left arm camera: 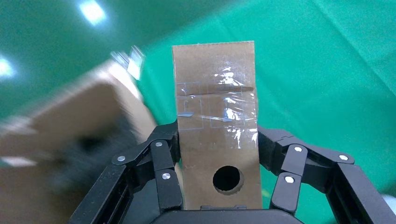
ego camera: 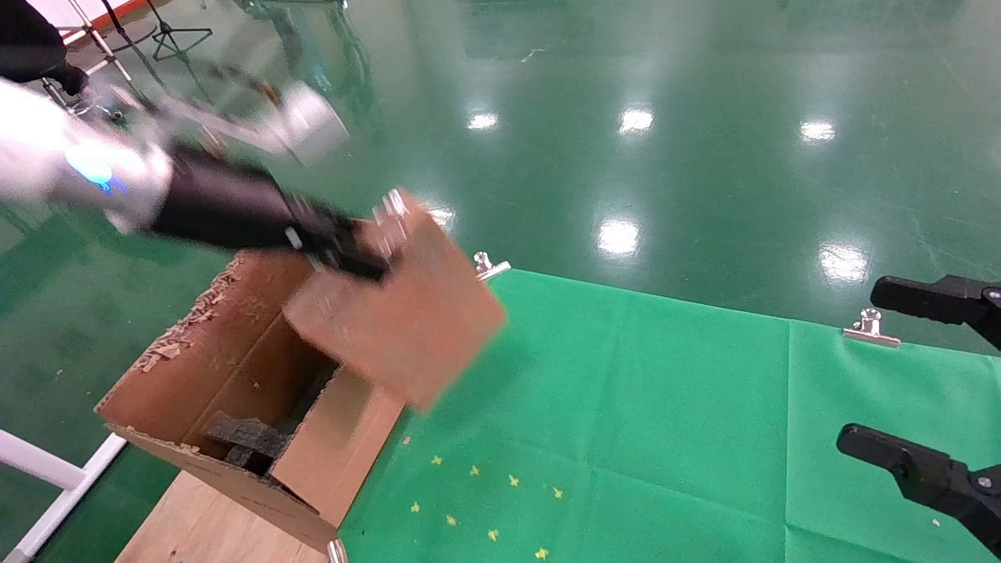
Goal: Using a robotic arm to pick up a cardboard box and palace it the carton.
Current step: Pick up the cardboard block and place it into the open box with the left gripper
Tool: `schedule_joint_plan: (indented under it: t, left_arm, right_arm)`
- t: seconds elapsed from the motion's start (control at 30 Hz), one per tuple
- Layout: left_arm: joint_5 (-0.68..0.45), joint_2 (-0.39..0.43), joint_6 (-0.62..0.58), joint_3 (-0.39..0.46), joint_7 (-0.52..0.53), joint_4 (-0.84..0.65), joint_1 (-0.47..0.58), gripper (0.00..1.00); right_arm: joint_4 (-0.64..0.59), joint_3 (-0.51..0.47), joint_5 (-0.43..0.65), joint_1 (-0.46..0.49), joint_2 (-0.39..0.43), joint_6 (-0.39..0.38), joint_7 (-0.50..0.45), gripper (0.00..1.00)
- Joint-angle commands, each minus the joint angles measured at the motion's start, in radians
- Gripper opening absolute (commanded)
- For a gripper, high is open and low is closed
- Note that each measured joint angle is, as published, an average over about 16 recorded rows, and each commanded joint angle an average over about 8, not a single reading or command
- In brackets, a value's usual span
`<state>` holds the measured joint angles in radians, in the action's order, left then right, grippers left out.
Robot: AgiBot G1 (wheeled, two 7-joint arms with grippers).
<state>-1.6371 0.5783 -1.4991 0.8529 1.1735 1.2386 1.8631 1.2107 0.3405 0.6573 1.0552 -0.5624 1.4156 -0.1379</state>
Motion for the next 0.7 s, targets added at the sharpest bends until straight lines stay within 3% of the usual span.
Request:
schedule_joint_plan:
  t: [0.03, 0.33, 0.7]
  left_arm:
    - [0.015, -0.011, -0.001, -0.024, -0.05, -0.022, 0.04, 0.0]
    - [-0.14, -0.039, -0.022, -0.027, -0.277, -0.23, 0.217, 0.0]
    - [-0.24, -0.029, 0.128, 0.023, -0.561, -0.661, 0.154, 0.0]
  right_arm:
    - [0.0, 0.0, 0.0, 0.0, 0.0, 0.0, 0.0, 1.0]
    - [0.0, 0.0, 0.0, 0.0, 0.0, 0.0, 0.0, 1.0]
    - [0.0, 0.0, 0.0, 0.0, 0.0, 0.0, 0.0, 1.0]
